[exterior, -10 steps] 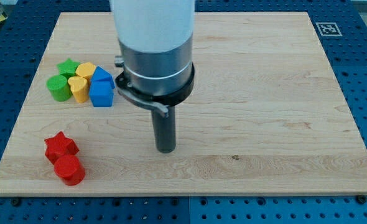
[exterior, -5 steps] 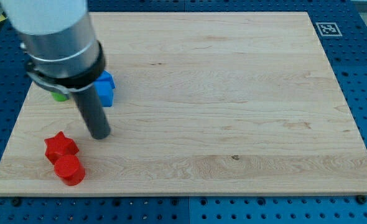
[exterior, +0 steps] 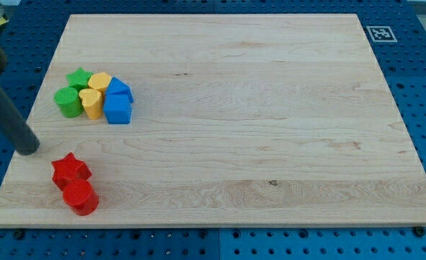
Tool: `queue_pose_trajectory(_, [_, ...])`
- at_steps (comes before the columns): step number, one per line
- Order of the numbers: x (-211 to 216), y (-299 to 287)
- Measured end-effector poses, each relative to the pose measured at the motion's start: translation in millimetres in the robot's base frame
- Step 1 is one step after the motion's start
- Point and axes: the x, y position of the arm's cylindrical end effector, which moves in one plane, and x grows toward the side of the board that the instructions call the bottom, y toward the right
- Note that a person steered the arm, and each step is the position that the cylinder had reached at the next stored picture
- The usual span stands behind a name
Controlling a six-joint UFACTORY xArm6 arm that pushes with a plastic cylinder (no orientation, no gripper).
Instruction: Point at red circle
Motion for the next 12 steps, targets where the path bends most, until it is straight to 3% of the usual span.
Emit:
queue_pose_trajectory(3, [68,13])
queue_pose_trajectory(5, [87,40])
queue_pose_trajectory(10, [94,70])
queue_pose_trajectory(12, [94,116])
